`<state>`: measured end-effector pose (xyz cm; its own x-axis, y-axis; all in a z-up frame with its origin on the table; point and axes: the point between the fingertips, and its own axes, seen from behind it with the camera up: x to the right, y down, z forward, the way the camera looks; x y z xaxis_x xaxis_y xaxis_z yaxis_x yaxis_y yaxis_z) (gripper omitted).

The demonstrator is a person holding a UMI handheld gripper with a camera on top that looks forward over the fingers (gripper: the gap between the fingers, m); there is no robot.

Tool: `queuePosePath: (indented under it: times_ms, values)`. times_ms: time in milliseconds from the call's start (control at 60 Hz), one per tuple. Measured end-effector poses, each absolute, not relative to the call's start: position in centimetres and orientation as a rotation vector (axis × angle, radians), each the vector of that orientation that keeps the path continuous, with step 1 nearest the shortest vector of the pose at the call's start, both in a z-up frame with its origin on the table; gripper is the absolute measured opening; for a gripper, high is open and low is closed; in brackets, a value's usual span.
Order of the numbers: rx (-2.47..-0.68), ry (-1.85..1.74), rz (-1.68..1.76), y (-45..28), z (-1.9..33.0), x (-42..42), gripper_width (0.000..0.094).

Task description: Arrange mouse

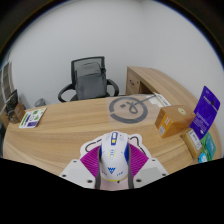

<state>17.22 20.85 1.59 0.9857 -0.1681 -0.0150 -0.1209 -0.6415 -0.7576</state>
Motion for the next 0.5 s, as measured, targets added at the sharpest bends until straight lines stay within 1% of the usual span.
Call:
queuePosePath:
  times_ms: [67,117,250,283,317,333,350,400,500]
  values:
    - [-2.324,0.197,-0.06,20.0,-0.5,17.9,0.0371]
    - [-2.302,0.228,0.0,20.2,-0.7,17.7,0.0383]
    - [-2.331,0.219,0.051,20.2,-0.7,17.8,0.0509]
    - [-2.348,0.21,0.036,20.0,-0.7,17.8,0.0569]
    - [-2.364,0.208,0.01,19.6,-0.6,18.0,0.07]
    - [-2.363,0.209,-0.002,19.5,-0.4,18.1,0.0786]
    - [-2.356,0.212,-0.009,19.4,-0.1,18.0,0.0845]
    - [-2.335,0.216,-0.015,18.9,0.8,17.6,0.0826]
    - [-2.297,0.234,-0.005,16.9,2.8,16.3,0.083]
